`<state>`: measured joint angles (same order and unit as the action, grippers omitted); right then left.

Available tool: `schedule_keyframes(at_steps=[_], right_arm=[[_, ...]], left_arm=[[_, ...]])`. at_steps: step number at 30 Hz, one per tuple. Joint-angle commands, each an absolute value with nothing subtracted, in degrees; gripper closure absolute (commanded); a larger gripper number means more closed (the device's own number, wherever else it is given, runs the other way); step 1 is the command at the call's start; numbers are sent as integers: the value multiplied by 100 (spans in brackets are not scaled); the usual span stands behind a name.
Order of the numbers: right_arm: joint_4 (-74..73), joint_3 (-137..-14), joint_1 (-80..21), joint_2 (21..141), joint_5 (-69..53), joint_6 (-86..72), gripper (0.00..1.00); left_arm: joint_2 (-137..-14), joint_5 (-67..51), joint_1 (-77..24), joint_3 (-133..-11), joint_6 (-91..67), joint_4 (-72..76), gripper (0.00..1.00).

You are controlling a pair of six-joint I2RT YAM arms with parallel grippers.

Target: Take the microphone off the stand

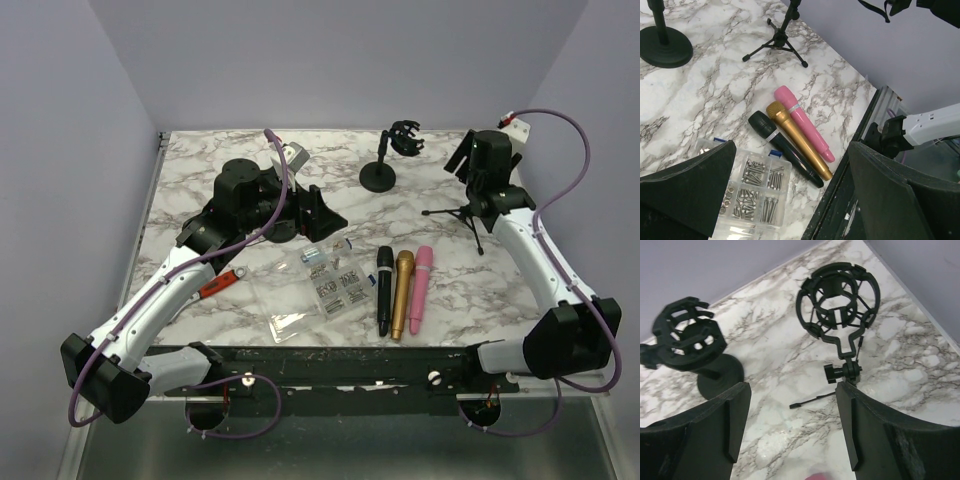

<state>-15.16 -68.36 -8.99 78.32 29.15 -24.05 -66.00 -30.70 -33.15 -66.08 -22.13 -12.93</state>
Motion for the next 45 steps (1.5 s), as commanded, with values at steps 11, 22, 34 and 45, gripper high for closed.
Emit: schedule_keyframes(at_steps=[11, 22, 34, 45], right_arm=[[-1513, -5887, -881, 6504, -923, -3388, 23], [-2053, -4437, -923, 4955, -2805, -3482, 8], [-3004, -3418, -923, 2428, -2215, -3818, 2], [-3584, -4946, -918, 597, -217, -3873, 0]], left_arm=[[-6262, -3038, -3391, -6370, -2180, -960, 1], [-5152, -2078, -3598, -5479, -1714, -28, 1], [-2562, -753, -3603, -4191, -2122, 158, 1], [-21, -49, -3602, -4728, -1784, -1539, 2]])
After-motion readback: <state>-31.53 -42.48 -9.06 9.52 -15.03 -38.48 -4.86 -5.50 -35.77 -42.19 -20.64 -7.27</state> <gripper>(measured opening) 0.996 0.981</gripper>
